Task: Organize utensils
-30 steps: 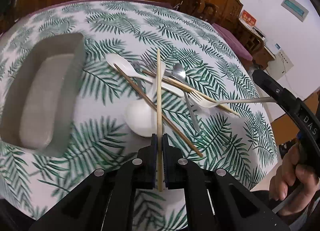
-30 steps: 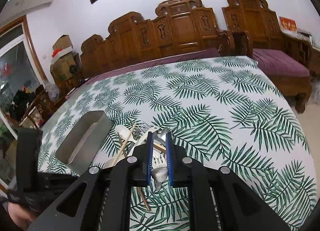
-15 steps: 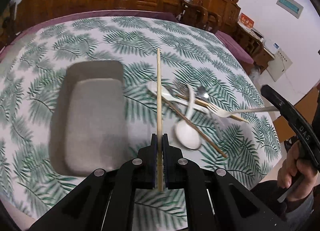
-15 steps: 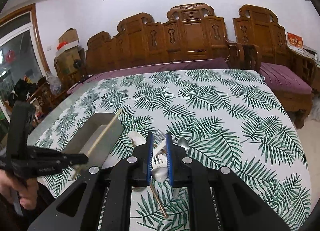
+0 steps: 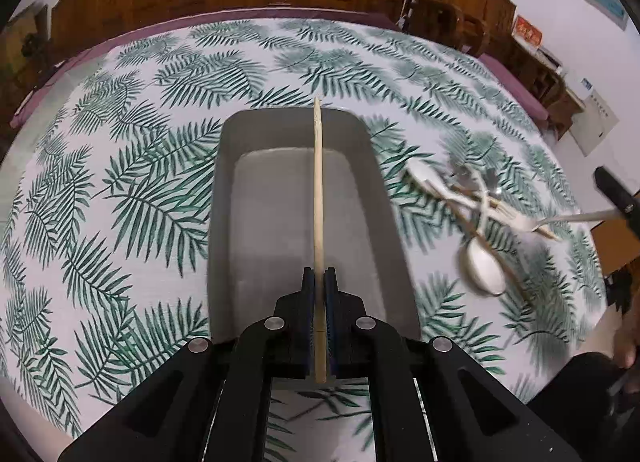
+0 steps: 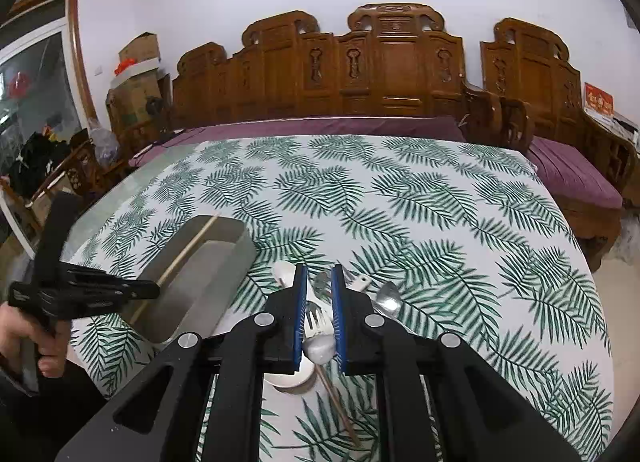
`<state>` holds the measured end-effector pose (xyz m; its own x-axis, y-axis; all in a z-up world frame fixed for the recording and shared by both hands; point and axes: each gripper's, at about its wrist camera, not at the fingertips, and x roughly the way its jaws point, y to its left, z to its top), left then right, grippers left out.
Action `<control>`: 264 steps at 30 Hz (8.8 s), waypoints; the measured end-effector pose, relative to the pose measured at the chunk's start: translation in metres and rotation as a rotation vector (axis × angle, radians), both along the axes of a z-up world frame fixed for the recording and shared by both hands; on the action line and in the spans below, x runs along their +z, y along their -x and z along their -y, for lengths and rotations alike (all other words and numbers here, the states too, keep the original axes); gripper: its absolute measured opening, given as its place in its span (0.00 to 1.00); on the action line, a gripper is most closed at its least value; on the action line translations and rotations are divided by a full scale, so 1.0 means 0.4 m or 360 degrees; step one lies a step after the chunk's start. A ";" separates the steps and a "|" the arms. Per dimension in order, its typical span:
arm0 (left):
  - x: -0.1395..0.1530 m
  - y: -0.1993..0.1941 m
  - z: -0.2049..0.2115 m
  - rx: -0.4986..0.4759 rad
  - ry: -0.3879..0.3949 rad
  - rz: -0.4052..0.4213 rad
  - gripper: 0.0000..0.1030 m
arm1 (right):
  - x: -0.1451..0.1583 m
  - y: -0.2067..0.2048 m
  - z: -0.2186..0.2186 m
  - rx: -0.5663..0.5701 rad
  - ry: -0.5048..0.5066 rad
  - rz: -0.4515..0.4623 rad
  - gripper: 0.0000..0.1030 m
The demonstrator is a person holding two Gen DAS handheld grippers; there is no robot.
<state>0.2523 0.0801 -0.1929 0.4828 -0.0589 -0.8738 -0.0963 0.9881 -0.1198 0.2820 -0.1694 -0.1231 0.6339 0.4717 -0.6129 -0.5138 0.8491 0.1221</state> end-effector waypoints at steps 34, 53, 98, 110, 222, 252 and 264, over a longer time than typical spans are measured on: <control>0.066 0.055 -0.168 0.0130 -0.0005 0.0284 0.06 | -0.045 -0.098 -0.493 0.0256 0.0123 -0.0003 0.14; 0.069 0.054 -0.176 0.0143 -0.0020 0.0301 0.06 | -0.164 -0.059 -0.507 0.0333 0.0150 -0.0282 0.29; 0.061 0.020 0.203 -0.0290 -0.0061 0.0357 0.47 | -0.303 -0.059 -0.047 0.0271 0.0308 -0.0446 0.14; 0.042 0.019 0.242 -0.0316 -0.0127 0.0332 0.47 | -0.231 -0.076 0.022 0.0243 0.0128 -0.0356 0.06; -0.029 -0.055 -0.008 -0.0161 -0.0218 0.0082 0.03 | -0.205 -0.072 -0.076 0.0281 0.0136 -0.0257 0.06; 0.038 -0.051 -0.079 -0.0045 -0.0152 0.0250 0.21 | -0.135 -0.031 -0.170 0.0295 0.0015 -0.0258 0.06; 0.104 -0.006 -0.150 0.0020 -0.0102 0.0395 0.48 | -0.119 -0.051 -0.356 0.0339 -0.0116 -0.0344 0.06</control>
